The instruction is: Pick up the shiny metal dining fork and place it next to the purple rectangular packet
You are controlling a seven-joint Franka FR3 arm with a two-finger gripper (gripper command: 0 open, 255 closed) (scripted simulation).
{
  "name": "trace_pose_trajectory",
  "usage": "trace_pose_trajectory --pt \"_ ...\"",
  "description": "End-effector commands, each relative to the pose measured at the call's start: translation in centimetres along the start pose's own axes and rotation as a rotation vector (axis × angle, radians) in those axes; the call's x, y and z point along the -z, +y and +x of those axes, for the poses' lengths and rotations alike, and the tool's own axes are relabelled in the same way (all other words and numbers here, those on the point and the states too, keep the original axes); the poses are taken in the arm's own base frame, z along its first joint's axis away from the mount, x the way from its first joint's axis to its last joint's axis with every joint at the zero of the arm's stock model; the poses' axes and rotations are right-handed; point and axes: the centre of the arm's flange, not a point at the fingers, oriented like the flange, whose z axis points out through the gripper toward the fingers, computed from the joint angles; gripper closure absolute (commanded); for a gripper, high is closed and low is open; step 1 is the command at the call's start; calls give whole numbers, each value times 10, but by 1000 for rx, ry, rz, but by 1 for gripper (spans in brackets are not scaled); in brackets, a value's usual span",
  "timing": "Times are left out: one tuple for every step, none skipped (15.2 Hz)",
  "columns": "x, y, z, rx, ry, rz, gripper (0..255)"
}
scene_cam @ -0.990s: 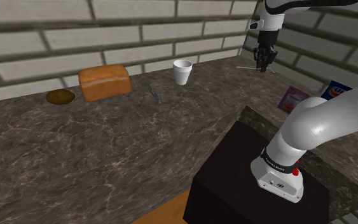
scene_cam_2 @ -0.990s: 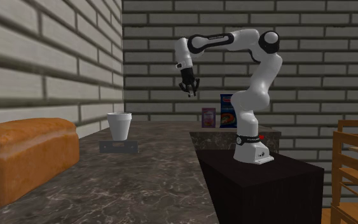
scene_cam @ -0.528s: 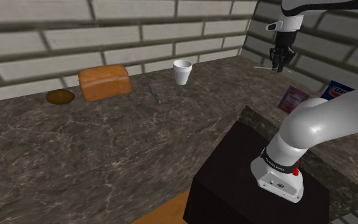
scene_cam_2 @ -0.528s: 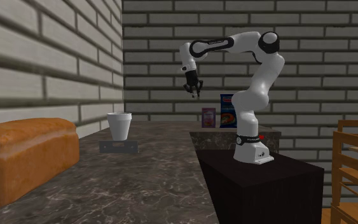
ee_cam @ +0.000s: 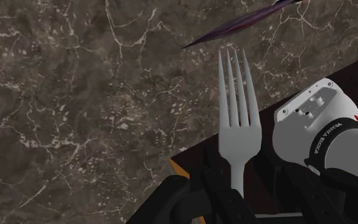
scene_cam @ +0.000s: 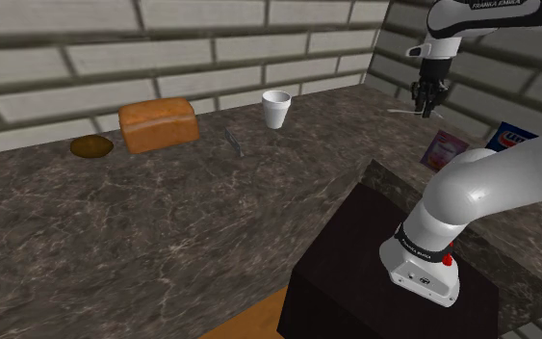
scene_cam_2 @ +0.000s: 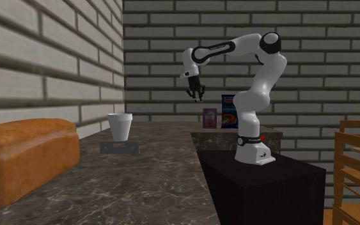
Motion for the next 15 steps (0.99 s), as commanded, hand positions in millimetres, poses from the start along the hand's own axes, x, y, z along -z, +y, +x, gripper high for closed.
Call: trace_pose_trajectory --pt "-11 3 1 0 0 0 255" --pt "-16 4 2 0 0 0 255" --pt "-22 5 2 0 0 0 255" --pt "-27 6 2 0 0 0 255" --pt "-32 8 3 0 0 0 255" --pt "-37 9 3 0 0 0 255" --pt "-42 10 4 0 0 0 255" --pt "-47 11 4 0 0 0 255" --pt "-52 12 4 0 0 0 255" --pt "-58 13 5 0 0 0 255" --pt "-63 14 5 0 0 0 255" --pt "-68 15 5 0 0 0 255" --pt "-73 16 6 0 0 0 255" --pt "-78 18 6 0 0 0 255" --pt "-83 19 7 0 0 0 255"
